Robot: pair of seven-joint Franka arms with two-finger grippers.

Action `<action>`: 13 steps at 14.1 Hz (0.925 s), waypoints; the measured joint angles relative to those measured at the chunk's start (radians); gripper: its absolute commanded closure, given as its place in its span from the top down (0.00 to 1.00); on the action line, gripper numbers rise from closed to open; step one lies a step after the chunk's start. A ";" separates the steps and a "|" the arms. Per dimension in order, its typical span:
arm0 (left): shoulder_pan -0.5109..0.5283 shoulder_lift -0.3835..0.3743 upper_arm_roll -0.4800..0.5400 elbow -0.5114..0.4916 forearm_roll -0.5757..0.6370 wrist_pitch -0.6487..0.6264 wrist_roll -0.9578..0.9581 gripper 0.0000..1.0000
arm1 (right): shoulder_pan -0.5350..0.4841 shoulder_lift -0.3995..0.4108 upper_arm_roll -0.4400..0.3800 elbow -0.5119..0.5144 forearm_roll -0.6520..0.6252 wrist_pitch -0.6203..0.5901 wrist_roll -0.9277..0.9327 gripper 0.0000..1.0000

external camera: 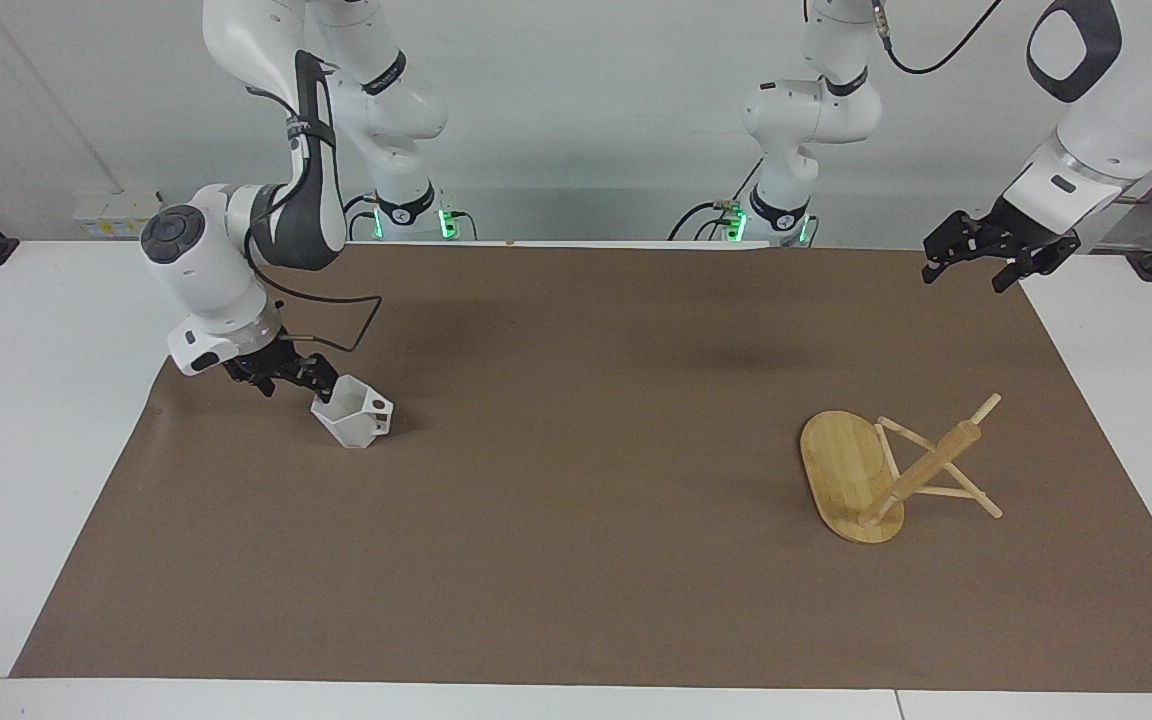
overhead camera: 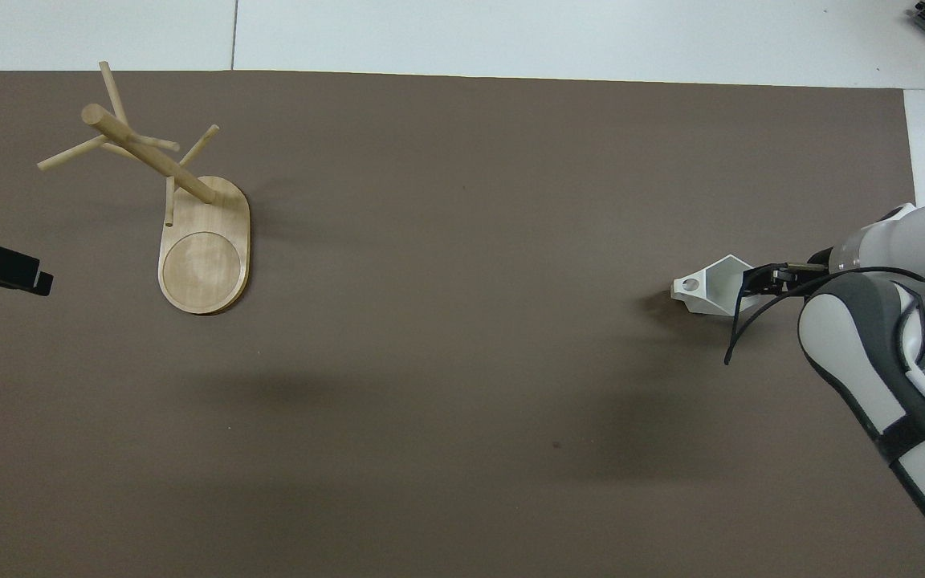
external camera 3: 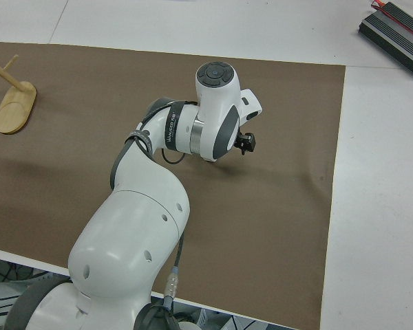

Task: Hang cup on rack
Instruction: 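Reach the right gripper to the white cup's handle, then close the right gripper on the cup handle and lift it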

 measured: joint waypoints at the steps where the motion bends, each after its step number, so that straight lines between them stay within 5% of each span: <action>1: 0.000 0.000 0.000 0.000 0.000 0.000 0.000 1.00 | 0.003 0.000 0.001 0.000 0.000 0.000 0.000 1.00; 4: 0.000 0.000 0.000 0.000 0.000 0.000 0.000 1.00 | 0.006 0.000 0.004 0.000 0.000 0.001 0.000 0.93; 13: 0.000 0.000 0.000 0.000 0.000 0.000 0.000 1.00 | 0.013 0.000 0.004 0.000 0.000 0.002 0.000 0.10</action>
